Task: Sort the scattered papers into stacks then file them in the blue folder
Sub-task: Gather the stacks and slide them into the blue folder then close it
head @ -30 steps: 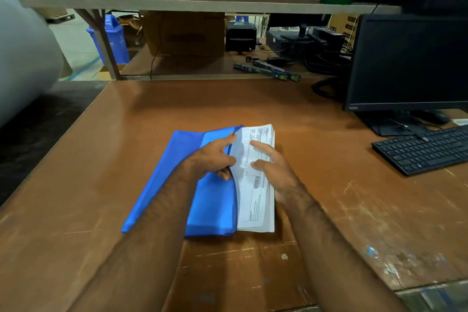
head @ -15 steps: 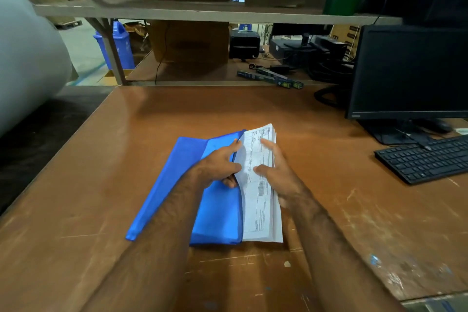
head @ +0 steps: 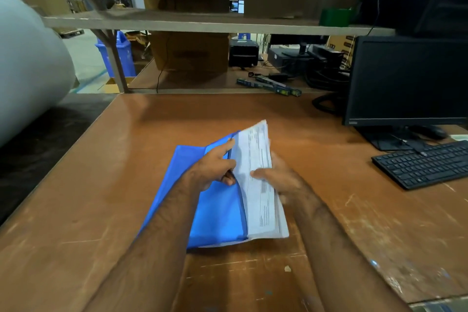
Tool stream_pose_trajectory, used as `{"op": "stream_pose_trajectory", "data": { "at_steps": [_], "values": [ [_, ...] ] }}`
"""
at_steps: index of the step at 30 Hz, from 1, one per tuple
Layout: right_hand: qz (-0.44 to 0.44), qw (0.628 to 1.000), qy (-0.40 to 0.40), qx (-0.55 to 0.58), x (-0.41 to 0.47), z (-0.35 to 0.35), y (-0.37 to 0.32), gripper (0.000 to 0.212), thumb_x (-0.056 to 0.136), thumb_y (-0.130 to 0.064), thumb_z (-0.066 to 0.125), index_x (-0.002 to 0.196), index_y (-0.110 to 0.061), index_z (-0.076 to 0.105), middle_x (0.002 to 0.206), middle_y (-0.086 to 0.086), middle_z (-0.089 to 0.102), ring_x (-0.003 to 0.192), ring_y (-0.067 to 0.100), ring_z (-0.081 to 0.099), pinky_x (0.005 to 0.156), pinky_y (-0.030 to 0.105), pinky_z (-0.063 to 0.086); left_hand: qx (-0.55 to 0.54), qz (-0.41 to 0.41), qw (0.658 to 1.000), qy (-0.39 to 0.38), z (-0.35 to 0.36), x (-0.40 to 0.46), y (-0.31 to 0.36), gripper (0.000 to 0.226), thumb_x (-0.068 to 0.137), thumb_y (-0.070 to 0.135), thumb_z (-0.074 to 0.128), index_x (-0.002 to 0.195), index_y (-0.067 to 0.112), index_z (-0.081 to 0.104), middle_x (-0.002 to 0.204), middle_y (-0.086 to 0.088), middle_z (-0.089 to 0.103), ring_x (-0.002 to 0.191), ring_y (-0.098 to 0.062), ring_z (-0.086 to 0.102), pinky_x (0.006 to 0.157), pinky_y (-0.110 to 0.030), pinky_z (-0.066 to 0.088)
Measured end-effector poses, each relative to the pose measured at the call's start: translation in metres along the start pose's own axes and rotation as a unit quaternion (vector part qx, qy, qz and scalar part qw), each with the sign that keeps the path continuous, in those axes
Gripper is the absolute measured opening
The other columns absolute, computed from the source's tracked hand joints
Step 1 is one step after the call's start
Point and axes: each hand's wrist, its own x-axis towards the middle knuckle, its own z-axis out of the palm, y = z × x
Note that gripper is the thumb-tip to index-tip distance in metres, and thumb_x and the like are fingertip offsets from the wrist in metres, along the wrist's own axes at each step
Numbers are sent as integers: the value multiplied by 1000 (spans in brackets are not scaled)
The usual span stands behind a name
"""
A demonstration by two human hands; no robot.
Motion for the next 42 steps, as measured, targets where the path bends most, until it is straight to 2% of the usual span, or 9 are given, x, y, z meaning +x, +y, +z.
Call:
{"op": "stream_pose_trajectory", "data": {
  "at_steps": [5,11,15,23,27,31,34,38,42],
  "values": [
    [-55,969,-24,-241,2,-10,-128,48,87,-7,68,131,-20,51,112,7,67,97,23,68,81,42,61,-174,81,980,58,-7,3,41,77,91,-16,41,159,20,32,127,-3,62,46,-12,50,41,-21,44],
    [-100,881,-5,-463,-6,21,-215,27,93,-20,61,118,-10,59,97,7,65,84,19,64,67,33,56,-326,124,934,82,-26,0,72,72,89,-15,41,153,16,38,93,-9,64,50,-10,48,40,-20,40],
    [-61,891,-28,-449,3,43,-194,27,96,-13,55,123,-7,55,89,7,61,77,19,63,55,28,48,-275,110,951,86,-40,-10,62,69,88,-14,41,148,20,44,100,-11,61,65,-16,47,44,-23,40],
    [-85,903,-5,-422,19,25,-176,34,90,-15,69,122,-15,56,103,4,62,80,15,60,60,29,51,-168,97,977,86,-45,-16,64,67,92,-12,42,152,18,42,103,-8,65,53,-11,52,43,-23,45],
    [-61,978,-9,-200,29,-21,-133,41,87,-7,72,126,-16,63,115,7,72,97,26,71,84,43,61,-105,98,985,97,-43,-10,81,75,88,-12,44,156,19,38,113,-7,67,53,-15,52,42,-24,46],
    [-15,999,-39,-4,31,-44,-62,43,91,1,68,130,-16,61,119,11,73,98,26,74,77,40,62,1,82,995,47,-25,-1,89,60,90,-10,44,142,20,48,82,-8,66,41,-14,53,39,-23,48],
    [21,999,-25,-11,27,-43,-8,41,91,-14,74,130,-19,62,114,8,75,94,24,76,76,39,63,105,37,994,-3,4,3,59,47,93,-9,43,123,27,45,60,-2,61,36,-10,54,41,-23,51],
    [56,995,43,-76,17,-60,45,34,87,-38,79,117,-25,69,103,1,78,92,25,76,84,49,62,138,-17,989,-48,34,5,5,67,90,-7,44,152,18,37,71,-8,65,41,-13,61,48,-27,55],
    [4,979,131,-155,6,-86,43,21,94,-27,72,114,-25,66,103,-2,76,88,20,74,80,40,62,116,-27,992,-46,39,12,-14,68,91,-6,44,154,15,36,85,-15,69,52,-23,64,49,-30,53]
  ]
}}
